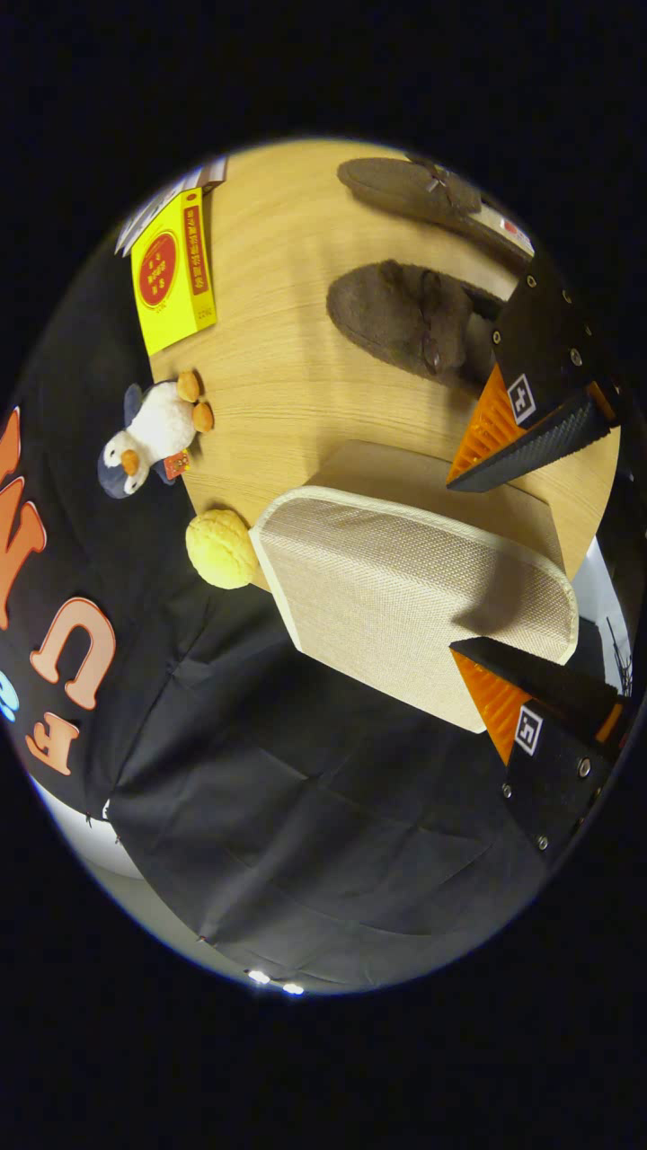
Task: Open the storage box then place both shoes into the box .Put the left shoe in first, then the right shoe, with the right side of both shoes facing outward in a uniform manner.
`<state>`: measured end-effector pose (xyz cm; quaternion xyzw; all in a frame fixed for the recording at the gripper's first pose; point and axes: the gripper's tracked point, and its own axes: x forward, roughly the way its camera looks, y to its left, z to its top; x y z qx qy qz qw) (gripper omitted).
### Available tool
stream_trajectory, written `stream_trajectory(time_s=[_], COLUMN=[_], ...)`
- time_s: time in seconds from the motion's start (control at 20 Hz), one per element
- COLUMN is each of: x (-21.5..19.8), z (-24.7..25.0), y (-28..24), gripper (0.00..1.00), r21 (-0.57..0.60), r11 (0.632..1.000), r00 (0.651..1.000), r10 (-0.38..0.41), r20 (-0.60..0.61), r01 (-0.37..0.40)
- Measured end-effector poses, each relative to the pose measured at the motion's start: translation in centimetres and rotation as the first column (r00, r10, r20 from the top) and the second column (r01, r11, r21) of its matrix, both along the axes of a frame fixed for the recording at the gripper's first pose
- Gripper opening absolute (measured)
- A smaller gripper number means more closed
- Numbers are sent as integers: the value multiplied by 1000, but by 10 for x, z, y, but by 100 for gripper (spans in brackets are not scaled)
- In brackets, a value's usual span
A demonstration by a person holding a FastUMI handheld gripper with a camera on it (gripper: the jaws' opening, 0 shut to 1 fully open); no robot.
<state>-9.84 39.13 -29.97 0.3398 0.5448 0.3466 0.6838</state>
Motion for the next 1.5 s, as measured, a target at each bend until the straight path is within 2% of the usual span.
stream_trajectory(time_s=[0.2, 0.35, 0.5, 0.7, 0.95, 1.0, 1.1, 1.3, 1.5], x=[-5, -5, -5, 7, 23, 26, 29, 38, 38], z=[-1, 3, 20, 57, 122, 132, 150, 187, 216], y=[20, 21, 16, 6, 19, 23, 36, 66, 109], gripper=[97, 94, 79, 66, 51, 43, 33, 23, 17], r21=[103, 123, 164, 226, 331, 332, 336, 366, 379], r11=[995, 992, 986, 972, 941, 941, 941, 930, 925], r00=[995, 993, 991, 993, 998, 998, 999, 999, 999], r10=[0, 0, -13, -44, -56, -58, -47, -39, -1], r20=[-103, -120, -137, -112, -36, -17, -11, 6, 42], r01=[10, 15, 36, 68, 65, 61, 48, 34, -15])
